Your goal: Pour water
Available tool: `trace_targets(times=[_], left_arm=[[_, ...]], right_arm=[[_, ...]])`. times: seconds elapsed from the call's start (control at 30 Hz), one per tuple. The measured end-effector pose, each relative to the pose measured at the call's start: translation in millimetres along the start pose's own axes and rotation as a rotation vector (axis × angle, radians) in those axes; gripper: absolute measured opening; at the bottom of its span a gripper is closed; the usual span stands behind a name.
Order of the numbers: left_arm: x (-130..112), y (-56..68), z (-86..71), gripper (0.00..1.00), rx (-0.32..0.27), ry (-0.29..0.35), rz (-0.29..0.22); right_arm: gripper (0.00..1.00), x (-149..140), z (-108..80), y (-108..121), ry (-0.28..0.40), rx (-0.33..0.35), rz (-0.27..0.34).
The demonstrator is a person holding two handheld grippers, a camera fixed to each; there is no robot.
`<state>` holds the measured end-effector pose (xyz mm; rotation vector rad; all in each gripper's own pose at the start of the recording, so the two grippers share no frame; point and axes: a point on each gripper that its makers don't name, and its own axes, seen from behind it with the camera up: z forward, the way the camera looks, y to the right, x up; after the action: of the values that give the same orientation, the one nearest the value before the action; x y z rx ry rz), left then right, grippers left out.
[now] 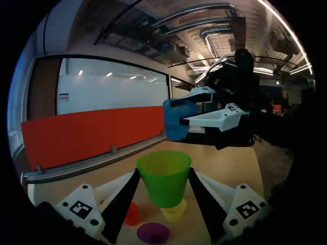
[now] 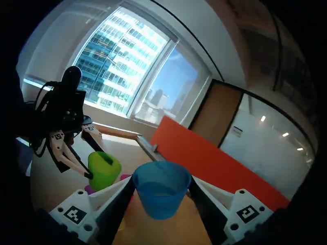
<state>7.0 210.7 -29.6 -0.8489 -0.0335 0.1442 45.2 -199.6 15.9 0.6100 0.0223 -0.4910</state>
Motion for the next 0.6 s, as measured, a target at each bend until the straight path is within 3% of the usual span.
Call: trace_targets(times=[0.4,0.6], left_arm=[[-3.0,5.5,1.7,0.85,-0.009,0.005,-0.017],[-2.0,10.6,3.4,0.85,-0.021,0.008,-0.016]], right_arm=[[0.92,24.8,11.7,7.6,0.016,-0.019,-0.198],[0.91,32.7,18.8,11.8,0.017,-0.024,-0.26]])
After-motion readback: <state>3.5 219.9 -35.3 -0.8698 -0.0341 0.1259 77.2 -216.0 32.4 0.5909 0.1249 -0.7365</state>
